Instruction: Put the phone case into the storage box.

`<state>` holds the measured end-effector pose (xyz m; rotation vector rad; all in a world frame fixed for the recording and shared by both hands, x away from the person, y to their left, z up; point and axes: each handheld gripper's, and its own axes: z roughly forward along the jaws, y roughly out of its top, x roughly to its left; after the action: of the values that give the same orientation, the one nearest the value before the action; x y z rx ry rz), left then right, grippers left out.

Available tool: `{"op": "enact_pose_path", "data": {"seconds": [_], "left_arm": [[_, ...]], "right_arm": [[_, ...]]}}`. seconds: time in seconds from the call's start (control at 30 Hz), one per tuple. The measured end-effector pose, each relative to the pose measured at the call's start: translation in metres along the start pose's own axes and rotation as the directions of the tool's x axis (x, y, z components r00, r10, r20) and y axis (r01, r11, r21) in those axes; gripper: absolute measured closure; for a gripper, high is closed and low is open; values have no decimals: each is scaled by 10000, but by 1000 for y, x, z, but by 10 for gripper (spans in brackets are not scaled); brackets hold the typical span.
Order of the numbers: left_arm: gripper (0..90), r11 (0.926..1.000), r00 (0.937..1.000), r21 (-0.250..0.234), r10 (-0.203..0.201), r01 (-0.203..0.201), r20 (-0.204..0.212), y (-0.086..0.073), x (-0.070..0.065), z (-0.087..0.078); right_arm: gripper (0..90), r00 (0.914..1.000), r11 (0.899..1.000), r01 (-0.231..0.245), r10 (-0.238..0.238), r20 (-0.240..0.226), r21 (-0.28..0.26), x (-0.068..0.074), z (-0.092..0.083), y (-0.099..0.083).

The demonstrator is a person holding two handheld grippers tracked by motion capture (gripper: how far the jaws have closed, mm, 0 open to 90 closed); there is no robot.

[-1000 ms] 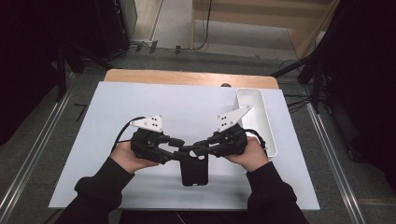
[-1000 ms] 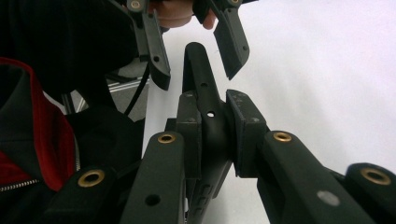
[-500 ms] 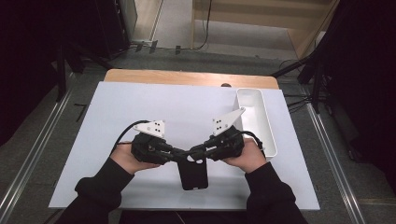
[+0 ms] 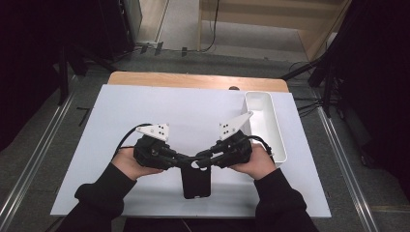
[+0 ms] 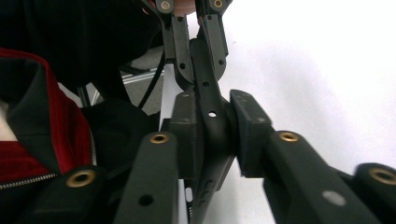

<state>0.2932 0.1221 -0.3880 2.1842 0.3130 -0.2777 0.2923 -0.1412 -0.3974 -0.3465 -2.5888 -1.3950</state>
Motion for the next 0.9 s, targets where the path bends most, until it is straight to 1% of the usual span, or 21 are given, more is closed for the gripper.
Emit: {"op": "enact_pose_path", "data": {"seconds": [0.03,0.07,0.1,0.13,0.17,0.2,0.23,0.27,0.33,0.37,0.43,0.47,0.5,0.53,0.57,0.6,0.63,0.73,0.83,0.87,0.9], "left_arm": [[802,10000,10000,-15,-13,13,-2,0,0,-1],[802,10000,10000,12,6,-6,-3,0,1,-2],[802,10000,10000,10,-49,49,13,0,1,-2],[801,10000,9999,7,-79,79,-77,0,1,-3],[801,10000,9999,7,-79,79,-77,0,1,-3],[801,9999,9999,3,-118,118,-74,0,2,-4],[801,9999,9998,-35,-136,136,-109,0,2,-4],[801,9999,9998,-72,-146,146,-108,0,2,-4],[801,9999,9998,-47,-135,134,-122,0,2,-6],[801,9998,9996,-66,-207,206,-175,1,2,-7],[800,9990,9989,-66,-453,452,-149,1,2,-7],[799,9987,9985,-18,-511,510,-219,1,3,-8],[799,9983,9981,-15,-575,575,-207,1,3,-8],[799,9977,9975,-75,-671,670,-241,1,4,-9],[799,9976,9970,-28,-691,691,-338,1,4,-10],[799,9974,9968,-34,-717,716,-344,1,4,-10],[799,9972,9965,-33,-745,744,-381,2,4,-11],[799,9970,9960,-6,-773,773,-444,2,3,-12],[799,9961,9944,-36,-884,884,-570,4,2,-13],[798,9953,9934,-90,-973,969,-600,5,2,-13],[798,9950,9931,-97,-1000,996,-614,5,2,-14]], "right_arm": [[620,9999,10000,-17,17,107,0,1,-1,0],[473,9990,9999,103,-97,443,-125,2,-3,-2],[473,9990,9999,103,-97,443,-125,2,-3,-2],[353,9990,9996,199,-191,415,-185,3,-6,-4],[353,9990,9996,199,-191,415,-185,3,-6,-4],[325,9987,9994,247,-236,454,-237,4,-7,-5],[217,9964,9986,308,-272,803,-437,6,-9,-8],[217,9964,9986,308,-272,803,-437,6,-9,-8],[189,9942,9980,202,-137,1070,-596,6,-10,-10],[184,9939,9977,169,-97,1096,-653,6,-10,-11],[173,9885,9979,279,-188,1502,-588,7,-9,-13],[133,9879,9984,211,-128,1546,-522,7,-9,-14],[100,9899,9984,138,-59,1417,-548,7,-9,-15],[89,9899,9985,88,-11,1414,-536,6,-9,-15],[0,9895,9984,-75,156,1438,-567,6,-10,-16],[0,9895,9984,-75,156,1438,-567,6,-10,-16],[0,9890,9972,-268,367,1436,-700,5,-10,-18],[0,9880,9956,-379,502,1462,-858,5,-11,-21],[0,9865,9965,-304,425,1583,-782,7,-9,-22],[0,9831,9966,-369,496,1762,-743,7,-7,-23],[0,9830,9965,-425,544,1751,-714,8,-7,-23]]}}
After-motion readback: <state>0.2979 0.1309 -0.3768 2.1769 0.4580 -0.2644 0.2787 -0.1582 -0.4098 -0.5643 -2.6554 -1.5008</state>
